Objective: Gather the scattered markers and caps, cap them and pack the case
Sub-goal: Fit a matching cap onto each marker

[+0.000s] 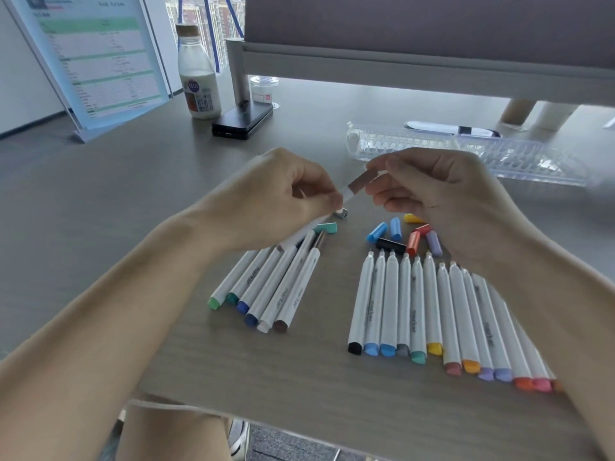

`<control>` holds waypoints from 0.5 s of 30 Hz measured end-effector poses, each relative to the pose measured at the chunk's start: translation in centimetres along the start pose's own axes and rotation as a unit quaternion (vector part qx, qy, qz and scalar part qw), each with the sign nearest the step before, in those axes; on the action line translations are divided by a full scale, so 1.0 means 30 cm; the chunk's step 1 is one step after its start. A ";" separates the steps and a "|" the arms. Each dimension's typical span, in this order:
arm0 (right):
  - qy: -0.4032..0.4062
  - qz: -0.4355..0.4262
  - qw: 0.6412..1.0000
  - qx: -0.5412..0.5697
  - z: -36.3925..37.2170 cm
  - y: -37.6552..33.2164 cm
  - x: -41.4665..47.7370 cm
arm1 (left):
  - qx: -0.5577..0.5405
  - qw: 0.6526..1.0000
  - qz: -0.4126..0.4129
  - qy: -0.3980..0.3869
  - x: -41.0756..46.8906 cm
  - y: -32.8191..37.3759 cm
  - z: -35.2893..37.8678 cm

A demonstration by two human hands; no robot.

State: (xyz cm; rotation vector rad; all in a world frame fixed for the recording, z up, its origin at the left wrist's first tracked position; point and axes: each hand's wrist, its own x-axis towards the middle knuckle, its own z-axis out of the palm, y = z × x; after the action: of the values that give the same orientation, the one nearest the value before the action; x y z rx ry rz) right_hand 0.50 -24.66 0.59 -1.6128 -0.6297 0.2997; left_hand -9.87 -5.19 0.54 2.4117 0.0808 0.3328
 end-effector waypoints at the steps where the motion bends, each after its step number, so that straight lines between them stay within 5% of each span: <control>1: 0.016 0.014 1.000 0.006 -0.004 -0.007 0.002 | 0.031 0.999 -0.009 -0.008 -0.004 0.014 -0.005; 3: 0.034 0.026 0.999 -0.009 -0.017 -0.015 0.006 | 0.063 0.998 -0.024 0.000 -0.014 0.047 -0.006; 6: 0.026 -0.001 0.984 -0.176 -0.054 -0.008 0.011 | 0.107 0.993 -0.048 -0.003 -0.035 0.107 0.000; 11: -0.092 0.009 0.904 -0.417 -0.094 -0.008 -0.009 | 0.218 0.967 -0.108 -0.078 -0.067 0.138 0.059; 15: -0.107 0.008 0.882 -0.459 -0.099 -0.002 -0.009 | 0.273 0.951 -0.119 -0.087 -0.081 0.126 0.082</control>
State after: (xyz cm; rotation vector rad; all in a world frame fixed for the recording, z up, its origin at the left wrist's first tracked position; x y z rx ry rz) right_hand 1.88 -27.27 1.04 -2.5180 -1.0182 0.1937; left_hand -11.68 -9.97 0.67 2.9238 0.4292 -0.0257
